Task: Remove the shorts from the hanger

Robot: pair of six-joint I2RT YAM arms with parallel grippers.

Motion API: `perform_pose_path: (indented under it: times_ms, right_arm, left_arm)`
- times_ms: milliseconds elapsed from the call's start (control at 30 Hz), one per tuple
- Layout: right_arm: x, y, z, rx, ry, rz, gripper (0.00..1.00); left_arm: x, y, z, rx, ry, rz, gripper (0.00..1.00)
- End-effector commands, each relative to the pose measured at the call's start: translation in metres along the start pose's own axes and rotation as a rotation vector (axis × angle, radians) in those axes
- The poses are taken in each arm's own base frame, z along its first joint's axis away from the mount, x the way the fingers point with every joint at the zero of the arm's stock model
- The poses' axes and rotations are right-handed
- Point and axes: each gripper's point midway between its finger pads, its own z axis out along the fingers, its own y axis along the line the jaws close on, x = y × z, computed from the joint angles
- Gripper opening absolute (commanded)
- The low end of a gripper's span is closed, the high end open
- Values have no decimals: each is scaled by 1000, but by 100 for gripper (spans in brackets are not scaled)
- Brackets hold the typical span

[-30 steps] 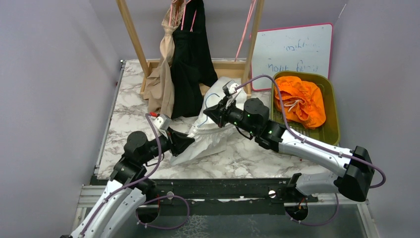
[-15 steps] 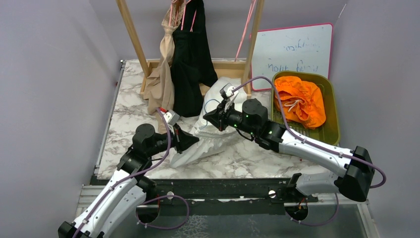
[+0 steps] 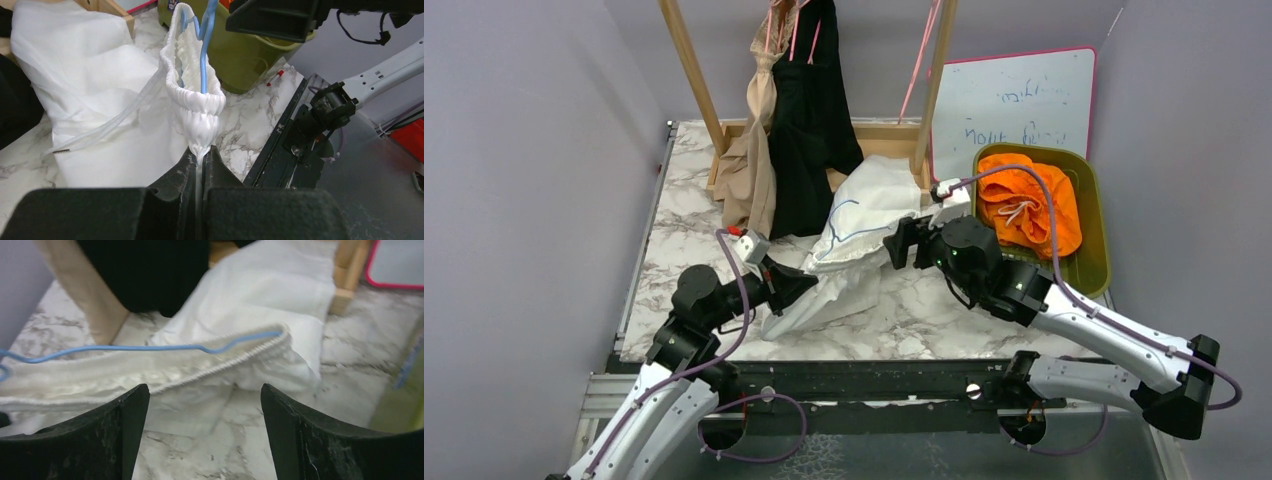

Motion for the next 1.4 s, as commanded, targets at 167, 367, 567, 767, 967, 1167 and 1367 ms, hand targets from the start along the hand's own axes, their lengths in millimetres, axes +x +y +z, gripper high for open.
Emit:
perform_pose_path:
  times_ms: [167,367,567,767,967,1167,1367]
  right_arm:
    - [50,-61,3,226,200,137,82]
    - [29,-68,19,197,236,127,80]
    - [24,-64,33,147,237,180,75]
    - [47,-78,45,204,290,184,58]
    - [51,-118,46,386,251,120,25]
    - [47,-146,54,460,245,75,8]
    - [73,-141,64,399,338,90,1]
  left_arm:
    - [-13,-14,-4,58,-46,46,0]
    - [-13,-19,-5,82,-39,50,0]
    - [-15,-20,-7,79,-53,60,0]
    - [-15,-18,-7,71,-58,62,0]
    - [-16,-18,-7,69,-58,66,0]
    - [-14,-20,-7,88,-51,71,0]
    - [-20,-20,-10,70,-80,94,0]
